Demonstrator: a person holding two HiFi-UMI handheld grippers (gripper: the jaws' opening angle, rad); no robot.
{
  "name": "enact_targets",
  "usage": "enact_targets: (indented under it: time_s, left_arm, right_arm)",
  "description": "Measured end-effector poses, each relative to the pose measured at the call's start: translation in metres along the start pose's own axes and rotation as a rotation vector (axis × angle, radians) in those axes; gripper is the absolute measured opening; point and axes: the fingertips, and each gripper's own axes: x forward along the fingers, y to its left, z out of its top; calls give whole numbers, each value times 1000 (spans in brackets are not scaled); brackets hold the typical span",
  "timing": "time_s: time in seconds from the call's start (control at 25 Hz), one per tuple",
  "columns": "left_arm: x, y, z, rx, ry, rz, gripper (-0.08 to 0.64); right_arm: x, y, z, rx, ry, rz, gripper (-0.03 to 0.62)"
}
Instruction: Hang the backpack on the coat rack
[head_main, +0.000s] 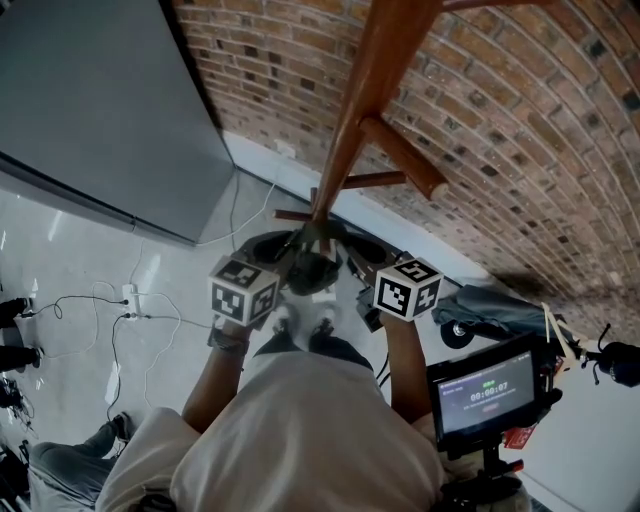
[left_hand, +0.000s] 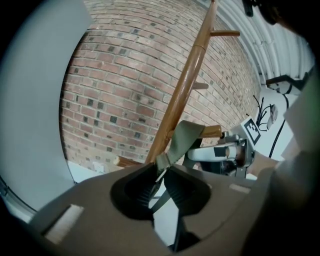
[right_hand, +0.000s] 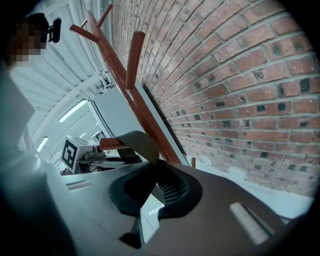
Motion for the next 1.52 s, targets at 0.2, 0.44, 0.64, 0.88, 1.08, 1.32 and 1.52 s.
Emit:
enact_targets:
  time_s: [0.2, 0.44, 0.64, 0.88, 1.08, 1.32, 1.52]
  left_arm:
    - [4, -3, -5, 2, 13, -7, 57]
    - [9, -2, -8, 4, 28, -12, 57]
    - [13, -3, -11, 5, 37, -20, 57]
    - [18, -5, -15, 3, 53, -40, 57]
    - [22, -9, -18, -7, 62, -68, 55]
    - [28, -13, -22, -16, 58, -80, 55]
    - [31, -15, -21, -53, 29, -85, 57]
  right_arm:
    - [2, 0, -3, 1, 10, -2, 9]
    - [7, -2, -8, -2, 30, -2, 10]
    - [11, -2, -12, -6, 43, 3, 11]
    - [17, -2, -17, -10, 65, 16, 17]
    - [21, -2, -20, -19, 74, 18, 21]
    - [23, -1, -22, -7, 61, 36, 37]
    - [25, 1, -22, 16, 46, 61, 51]
